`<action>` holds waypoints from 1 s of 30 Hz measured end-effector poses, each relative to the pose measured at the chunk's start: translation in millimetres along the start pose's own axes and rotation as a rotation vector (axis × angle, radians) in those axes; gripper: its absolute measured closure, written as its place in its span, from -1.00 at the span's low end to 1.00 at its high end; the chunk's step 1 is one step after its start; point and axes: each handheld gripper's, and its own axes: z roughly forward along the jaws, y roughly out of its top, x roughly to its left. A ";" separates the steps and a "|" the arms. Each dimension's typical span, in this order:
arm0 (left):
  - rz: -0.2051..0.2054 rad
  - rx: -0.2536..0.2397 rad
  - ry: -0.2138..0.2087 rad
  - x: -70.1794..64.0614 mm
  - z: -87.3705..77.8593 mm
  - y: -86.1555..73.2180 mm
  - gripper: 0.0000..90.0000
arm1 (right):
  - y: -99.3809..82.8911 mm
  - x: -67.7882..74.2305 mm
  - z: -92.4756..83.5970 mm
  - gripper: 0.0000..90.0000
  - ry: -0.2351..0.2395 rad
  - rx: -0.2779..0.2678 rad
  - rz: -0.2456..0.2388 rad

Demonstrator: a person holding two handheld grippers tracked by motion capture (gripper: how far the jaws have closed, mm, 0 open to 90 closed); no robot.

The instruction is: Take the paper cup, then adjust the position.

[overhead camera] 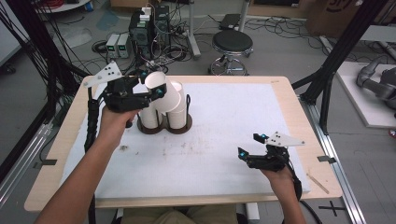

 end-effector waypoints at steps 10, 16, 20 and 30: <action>0.044 0.070 -0.076 -17.5 -2.0 -47.0 -0.24 | 6.8 5.9 12.9 -0.63 0.076 -0.009 -0.015; 0.036 0.069 -0.111 -25.0 0.7 -60.9 -0.24 | 7.9 10.0 11.8 -0.63 0.111 -0.020 -0.055; 0.033 0.061 -0.137 -30.6 1.1 -67.2 -0.24 | 9.3 12.6 12.3 -0.63 0.146 -0.040 -0.047; 0.034 0.099 -0.189 -39.8 3.8 -84.2 -0.24 | 15.8 30.5 20.5 -0.63 0.309 -0.075 -0.072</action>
